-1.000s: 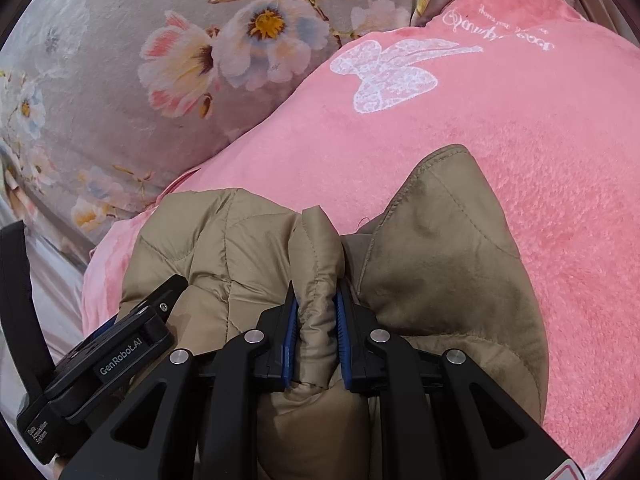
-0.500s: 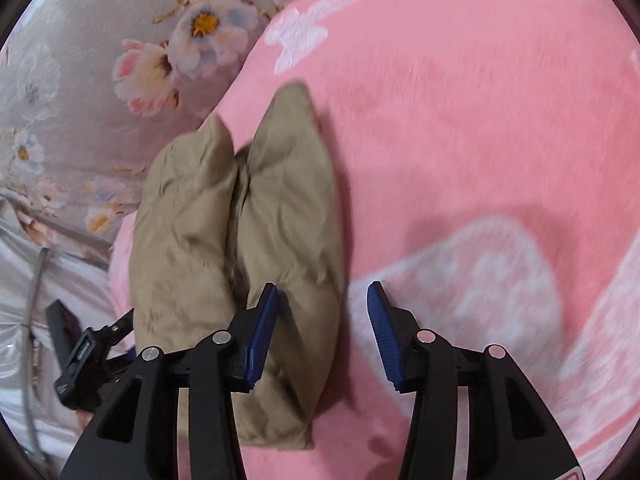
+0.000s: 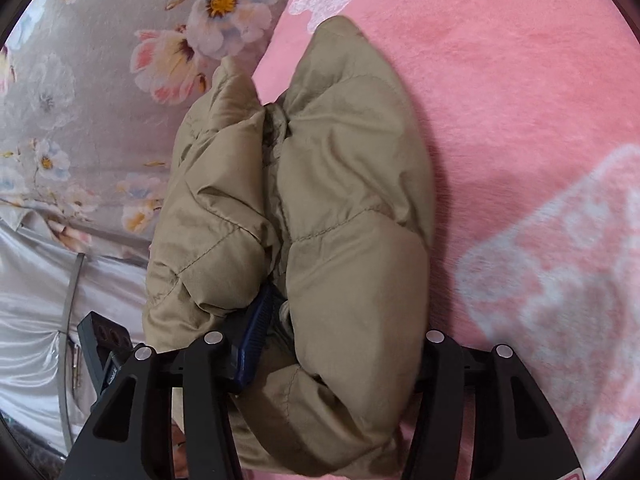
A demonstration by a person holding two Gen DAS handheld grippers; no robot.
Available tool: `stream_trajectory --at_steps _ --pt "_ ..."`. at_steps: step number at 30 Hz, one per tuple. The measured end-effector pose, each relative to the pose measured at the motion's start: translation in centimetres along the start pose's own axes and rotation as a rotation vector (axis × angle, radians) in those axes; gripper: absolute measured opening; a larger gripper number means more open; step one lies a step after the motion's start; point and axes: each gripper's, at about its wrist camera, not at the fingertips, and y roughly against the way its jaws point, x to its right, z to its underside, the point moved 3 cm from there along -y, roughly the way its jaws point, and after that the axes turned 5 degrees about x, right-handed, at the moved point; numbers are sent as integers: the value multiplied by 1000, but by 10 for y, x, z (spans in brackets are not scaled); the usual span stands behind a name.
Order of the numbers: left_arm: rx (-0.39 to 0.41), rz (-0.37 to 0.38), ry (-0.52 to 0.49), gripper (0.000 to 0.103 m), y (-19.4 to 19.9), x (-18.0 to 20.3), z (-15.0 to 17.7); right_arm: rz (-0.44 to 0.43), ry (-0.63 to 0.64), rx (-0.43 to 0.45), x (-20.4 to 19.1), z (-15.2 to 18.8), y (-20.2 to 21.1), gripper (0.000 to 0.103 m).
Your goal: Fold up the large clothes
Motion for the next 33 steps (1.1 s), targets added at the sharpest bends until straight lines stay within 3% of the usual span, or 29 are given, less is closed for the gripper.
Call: stream_trajectory --at_steps 1,3,5,7,11,14,17,21,27,33 --pt "6 3 -7 98 1 1 0 -34 -3 -19 -1 -1 -6 40" --pt "44 -8 -46 94 6 5 -1 -72 -20 -29 -3 -5 -13 30" --pt "87 -37 -106 81 13 10 -7 -61 41 -3 -16 -9 -13 17" --pt "126 -46 -163 65 22 15 -16 -25 139 42 -38 -12 -10 15" --pt "216 -22 -216 56 41 15 -46 -36 277 145 -91 -29 -8 14" --pt "292 -71 -285 52 51 13 -71 -45 395 181 -136 -42 -23 14" --pt "369 -127 -315 49 57 2 -100 -82 480 194 -177 -49 -56 13" --pt "450 -182 -288 49 67 -41 -133 -147 539 172 -216 -54 -112 13" --pt "481 -263 -205 49 62 -123 -154 -181 587 96 -241 -41 -191 14" --pt "478 -277 -148 50 47 -165 -151 -114 574 18 -222 -28 -235 14"
